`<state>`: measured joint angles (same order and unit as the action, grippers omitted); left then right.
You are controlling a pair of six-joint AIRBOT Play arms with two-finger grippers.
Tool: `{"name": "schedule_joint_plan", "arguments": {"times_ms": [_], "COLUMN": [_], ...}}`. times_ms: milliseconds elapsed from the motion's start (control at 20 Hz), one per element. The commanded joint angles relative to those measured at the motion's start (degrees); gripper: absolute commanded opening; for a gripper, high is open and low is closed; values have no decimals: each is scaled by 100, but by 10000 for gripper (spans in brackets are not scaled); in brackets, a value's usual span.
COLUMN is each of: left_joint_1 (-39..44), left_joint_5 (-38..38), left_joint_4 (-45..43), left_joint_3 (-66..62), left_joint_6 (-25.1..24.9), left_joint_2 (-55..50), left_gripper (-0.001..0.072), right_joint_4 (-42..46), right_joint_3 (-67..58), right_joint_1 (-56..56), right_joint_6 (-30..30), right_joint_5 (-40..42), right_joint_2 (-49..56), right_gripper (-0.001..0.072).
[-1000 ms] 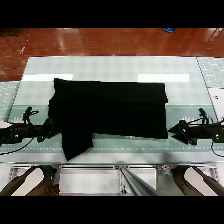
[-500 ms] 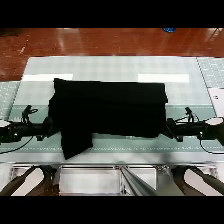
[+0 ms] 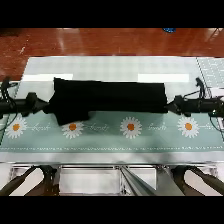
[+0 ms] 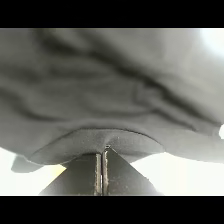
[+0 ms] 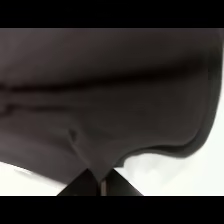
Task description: Fold the shirts.
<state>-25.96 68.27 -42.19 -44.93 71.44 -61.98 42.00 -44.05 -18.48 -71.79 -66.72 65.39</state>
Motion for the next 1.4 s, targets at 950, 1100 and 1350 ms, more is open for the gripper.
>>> {"name": "schedule_joint_plan", "arguments": {"times_ms": [950,1100,1350], "left_joint_1": [1550,1252,507], "left_joint_5": [197,809,1392], "left_joint_4": [59,57,-586], "left_joint_3": [-4275,-4509,-4409], "left_joint_6": [728,885,876], "left_joint_2": [-4426,-4354,-3364], "left_gripper": [507,506,506], "right_joint_4": [-859,-846,479], "right_joint_3": [-2028,-2028,-2015], "right_joint_1": [9,-192,-1038], "right_joint_6": [225,223,-282], "right_joint_5": [946,656,302], "right_joint_2": [2682,2529,2096], "right_gripper": [418,417,417]}}
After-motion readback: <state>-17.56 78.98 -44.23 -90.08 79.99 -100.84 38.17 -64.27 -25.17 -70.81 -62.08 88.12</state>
